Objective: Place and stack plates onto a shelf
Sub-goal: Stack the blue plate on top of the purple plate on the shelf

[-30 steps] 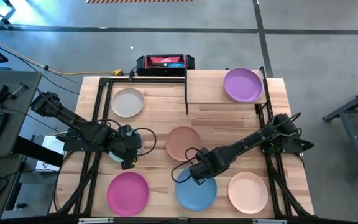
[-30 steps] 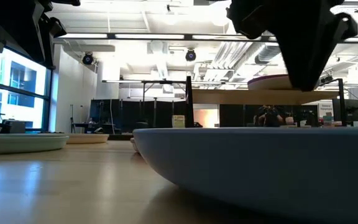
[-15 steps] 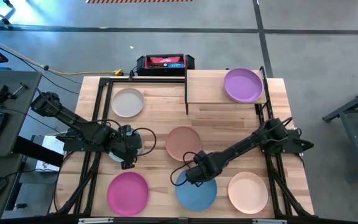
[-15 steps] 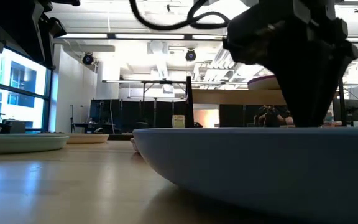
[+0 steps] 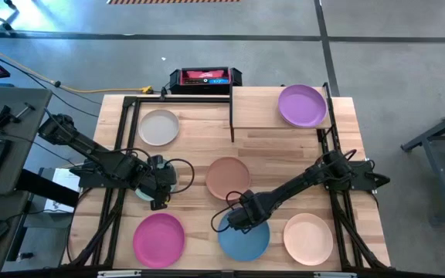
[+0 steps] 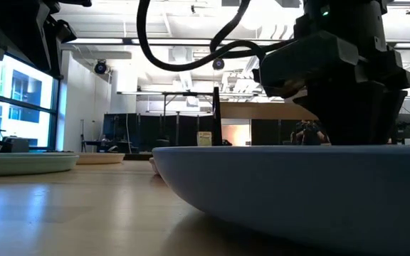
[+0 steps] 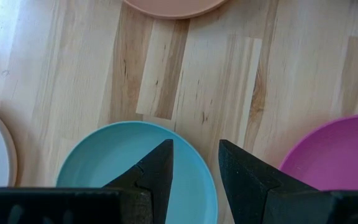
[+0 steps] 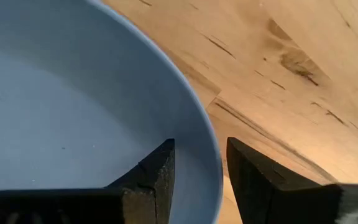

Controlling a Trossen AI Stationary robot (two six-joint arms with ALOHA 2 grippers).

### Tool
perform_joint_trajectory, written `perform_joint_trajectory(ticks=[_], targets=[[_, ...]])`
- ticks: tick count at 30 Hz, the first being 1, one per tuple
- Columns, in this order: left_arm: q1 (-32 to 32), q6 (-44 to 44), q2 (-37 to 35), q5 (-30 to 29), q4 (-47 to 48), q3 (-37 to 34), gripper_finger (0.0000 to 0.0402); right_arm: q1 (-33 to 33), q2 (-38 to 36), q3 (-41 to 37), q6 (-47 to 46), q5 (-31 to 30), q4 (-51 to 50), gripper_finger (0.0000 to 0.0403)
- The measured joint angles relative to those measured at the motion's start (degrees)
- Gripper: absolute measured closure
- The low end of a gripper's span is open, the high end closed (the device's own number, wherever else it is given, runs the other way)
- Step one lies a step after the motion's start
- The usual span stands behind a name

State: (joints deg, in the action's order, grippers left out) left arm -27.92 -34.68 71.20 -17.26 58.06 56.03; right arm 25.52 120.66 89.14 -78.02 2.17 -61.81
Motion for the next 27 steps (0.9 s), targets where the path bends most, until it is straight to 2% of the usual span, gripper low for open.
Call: perform_joint_trajectory(ticks=[4, 9, 11, 27], targets=[[0.00, 0.00, -0.02, 0.00, 0.00, 0.01, 0.0282, 0.00, 0.02, 0.00, -0.01, 0.06, -0.01, 0.0304], [0.00, -0.02, -0.01, 0.00, 0.00, 0.01, 0.0282, -0.02, 0.00, 0.00, -0.46, 2.13, -0.25, 0.0379], [0.00, -0.02, 0.00, 0.00, 0.00, 0.00, 0.0282, -0.01, -0.06, 0.04, -0.48, 2.82, -0.34, 0.0394], [0.00, -0.20, 0.00, 0.00, -0.02, 0.01, 0.0282, -0.02, -2.47, 0.02, -1.27, 6.75, -2.42, 0.0402]])
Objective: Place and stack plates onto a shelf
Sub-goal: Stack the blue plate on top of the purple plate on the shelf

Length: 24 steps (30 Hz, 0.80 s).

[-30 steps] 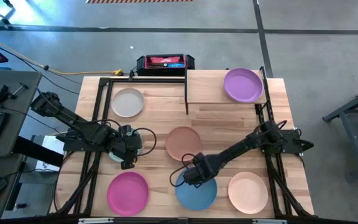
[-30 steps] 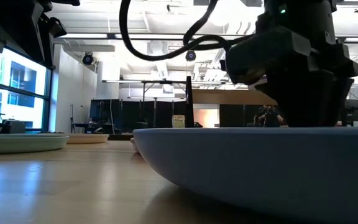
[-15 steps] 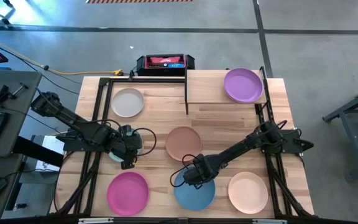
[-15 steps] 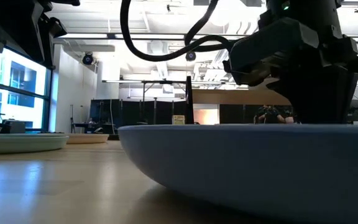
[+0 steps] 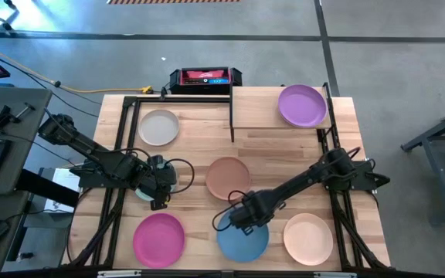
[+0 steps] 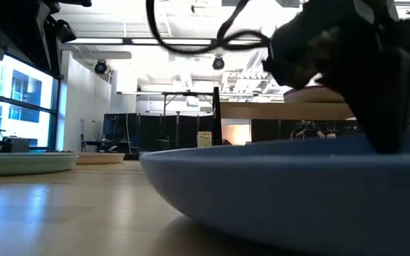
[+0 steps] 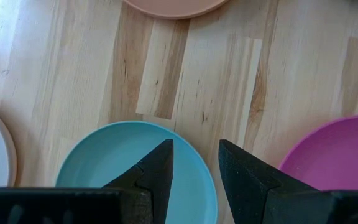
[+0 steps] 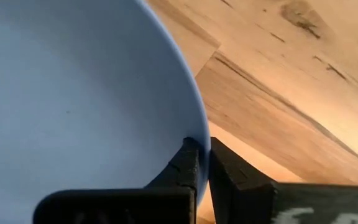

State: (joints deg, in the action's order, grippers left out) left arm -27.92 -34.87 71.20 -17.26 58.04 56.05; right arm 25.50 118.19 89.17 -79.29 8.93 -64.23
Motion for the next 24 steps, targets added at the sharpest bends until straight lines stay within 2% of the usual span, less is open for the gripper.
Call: perform_joint_trajectory(ticks=[24], targets=[[0.01, 0.97, 0.00, -0.02, -0.03, -0.01, 0.0282, -0.48, -11.75, -0.04, -2.54, -6.30, -7.16, 0.0403]])
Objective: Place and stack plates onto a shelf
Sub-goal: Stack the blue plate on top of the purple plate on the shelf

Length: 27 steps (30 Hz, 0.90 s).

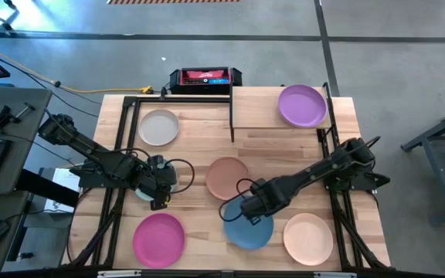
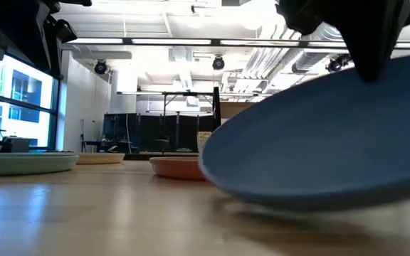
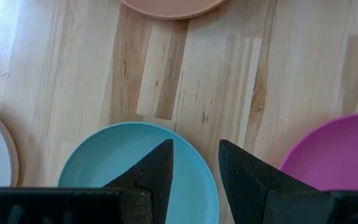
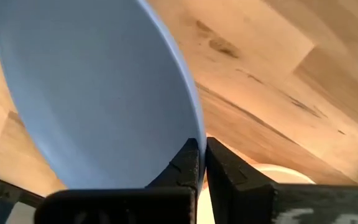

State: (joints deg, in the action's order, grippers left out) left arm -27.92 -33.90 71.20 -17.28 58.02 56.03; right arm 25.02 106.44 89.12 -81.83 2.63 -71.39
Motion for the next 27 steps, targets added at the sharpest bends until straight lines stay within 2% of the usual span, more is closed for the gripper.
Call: perform_joint_trajectory(ticks=[15, 27], targets=[[0.02, 0.40, 0.00, -0.02, 0.00, 0.02, 0.0282, -0.96, -11.73, 0.00, -3.96, -9.41, -6.32, 0.0403], [0.01, 1.15, 0.00, -0.04, 0.02, 0.00, 0.0282, -6.79, -27.64, 0.00, -6.71, -24.19, -12.55, 0.0403]])
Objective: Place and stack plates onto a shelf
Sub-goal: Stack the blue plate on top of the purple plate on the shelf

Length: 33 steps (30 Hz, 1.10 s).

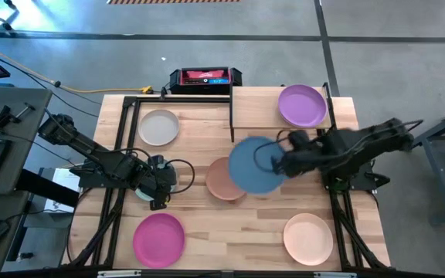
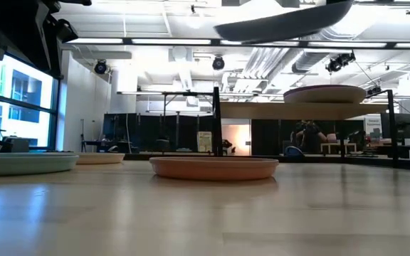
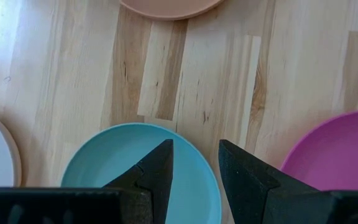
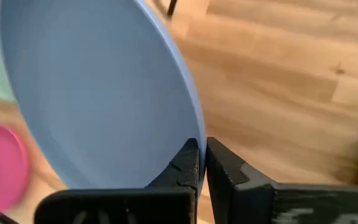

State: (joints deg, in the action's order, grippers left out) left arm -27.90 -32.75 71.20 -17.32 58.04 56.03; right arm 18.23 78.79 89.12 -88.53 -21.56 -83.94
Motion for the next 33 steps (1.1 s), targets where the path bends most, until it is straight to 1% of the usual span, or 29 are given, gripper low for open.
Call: perform_joint_trajectory(ticks=[6, 13, 16, 25, 30, 33], targets=[[0.07, 0.27, 0.00, -0.32, 0.00, 0.00, 0.0282, -4.83, -7.90, 0.00, 0.02, -3.63, -1.50, 0.0403], [2.73, 3.31, -0.02, -3.37, 0.01, 0.00, 0.0282, -12.02, -15.82, 0.00, -0.16, -7.63, -4.64, 0.0403], [5.09, 5.89, -0.01, -3.55, 0.02, 0.00, 0.0282, -16.45, -18.31, 0.00, -0.14, -7.60, -6.26, 0.0403], [13.63, 14.71, -0.01, -4.39, -0.18, 0.00, 0.0282, -29.77, -23.99, 0.00, 3.06, -7.35, -6.12, 0.0403], [18.58, 19.78, 0.00, -4.39, -1.42, 0.00, 0.0282, -35.90, -25.04, 0.00, 6.85, -7.09, -6.12, 0.0403], [21.36, 22.96, 0.00, -4.37, -2.45, 0.00, 0.0282, -39.76, -25.23, 0.00, 10.27, -5.46, -6.10, 0.0403]])
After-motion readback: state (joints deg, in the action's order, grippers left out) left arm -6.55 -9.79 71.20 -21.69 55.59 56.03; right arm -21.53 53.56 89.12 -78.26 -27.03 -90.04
